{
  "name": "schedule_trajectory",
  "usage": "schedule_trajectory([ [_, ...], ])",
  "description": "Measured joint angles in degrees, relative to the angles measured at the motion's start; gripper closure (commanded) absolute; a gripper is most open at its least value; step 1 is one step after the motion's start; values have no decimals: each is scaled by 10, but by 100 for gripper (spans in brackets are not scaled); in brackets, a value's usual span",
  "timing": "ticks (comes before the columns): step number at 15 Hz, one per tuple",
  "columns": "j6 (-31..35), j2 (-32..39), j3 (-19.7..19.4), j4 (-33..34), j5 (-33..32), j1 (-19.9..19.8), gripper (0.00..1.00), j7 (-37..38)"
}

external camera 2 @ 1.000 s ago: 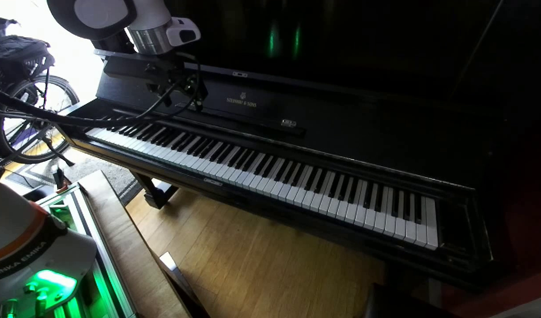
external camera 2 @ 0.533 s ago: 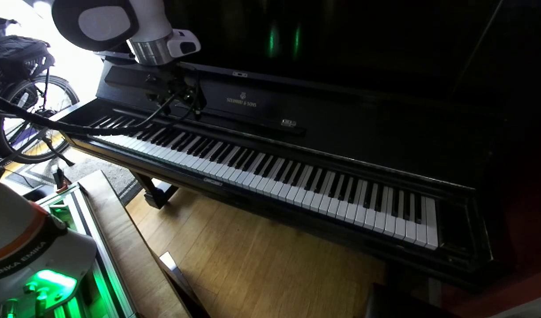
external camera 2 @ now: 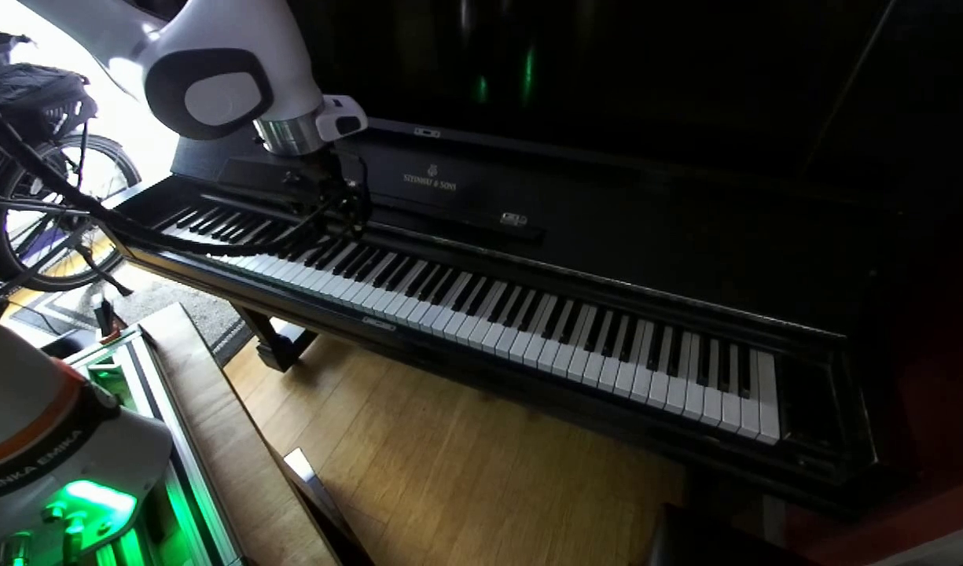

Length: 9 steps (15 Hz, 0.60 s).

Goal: Press the key on the piano

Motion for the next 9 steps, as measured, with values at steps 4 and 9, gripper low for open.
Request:
schedule_trajectory([
  [4, 38, 63, 14, 0, 2, -4, 93, 0],
  [9, 78, 127, 42, 0, 5, -25, 100, -1],
])
